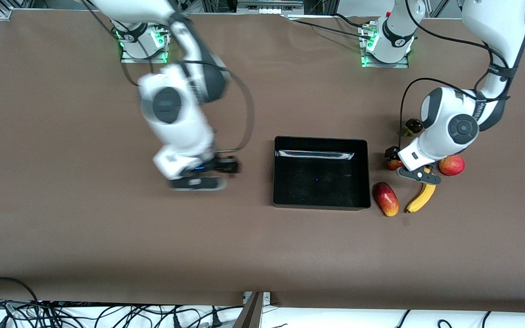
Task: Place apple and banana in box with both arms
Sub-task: 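Release the box with the right gripper while the left gripper grasps the apple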
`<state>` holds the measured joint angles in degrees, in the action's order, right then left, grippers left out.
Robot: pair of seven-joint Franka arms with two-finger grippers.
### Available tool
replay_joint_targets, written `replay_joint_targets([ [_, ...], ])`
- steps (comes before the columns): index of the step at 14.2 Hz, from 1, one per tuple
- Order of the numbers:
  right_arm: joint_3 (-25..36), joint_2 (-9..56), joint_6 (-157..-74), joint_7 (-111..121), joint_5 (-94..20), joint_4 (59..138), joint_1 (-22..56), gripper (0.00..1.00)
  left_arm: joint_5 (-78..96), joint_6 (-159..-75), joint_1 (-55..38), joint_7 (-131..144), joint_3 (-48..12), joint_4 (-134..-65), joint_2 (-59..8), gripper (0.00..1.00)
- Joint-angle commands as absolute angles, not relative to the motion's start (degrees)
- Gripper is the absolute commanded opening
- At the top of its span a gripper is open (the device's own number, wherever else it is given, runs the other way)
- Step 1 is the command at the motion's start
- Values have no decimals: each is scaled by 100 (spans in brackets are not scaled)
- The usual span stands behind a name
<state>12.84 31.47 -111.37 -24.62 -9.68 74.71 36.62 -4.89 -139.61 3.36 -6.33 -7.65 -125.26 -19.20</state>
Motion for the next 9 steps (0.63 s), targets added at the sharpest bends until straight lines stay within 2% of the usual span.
replay_joint_targets([
  [1, 1257, 2489, -10357, -1795, -1195, 7734, 3105, 100, -659, -14326, 474, -765, -782, -12683, -2117, 100],
  [2, 1266, 2278, -10032, -1575, -1195, 7795, 2929, 100, -668, -14300, 466, -765, -782, -12726, -2144, 87],
  [3, 1344, 2059, -9846, -1364, -1187, 7918, 2822, 100, -668, -14265, 475, -765, -782, -12779, -2118, 45],
  [5, 1730, 1602, -9730, -916, -1187, 8286, 2813, 100, -659, -14204, 475, -773, -773, -12744, -2092, 17],
  [6, 1845, 1382, -9695, -740, -1187, 8479, 2812, 100, -659, -14047, 475, -756, -773, -12683, -2022, 8],
  [7, 1985, 1136, -9686, -634, -1187, 8734, 2812, 100, -659, -13732, 475, -721, -791, -12482, -1874, 6],
  [9, 2013, 714, -9694, -414, -1108, 9174, 2647, 100, -616, -12383, 387, -677, -852, -11677, -1705, 6],
])
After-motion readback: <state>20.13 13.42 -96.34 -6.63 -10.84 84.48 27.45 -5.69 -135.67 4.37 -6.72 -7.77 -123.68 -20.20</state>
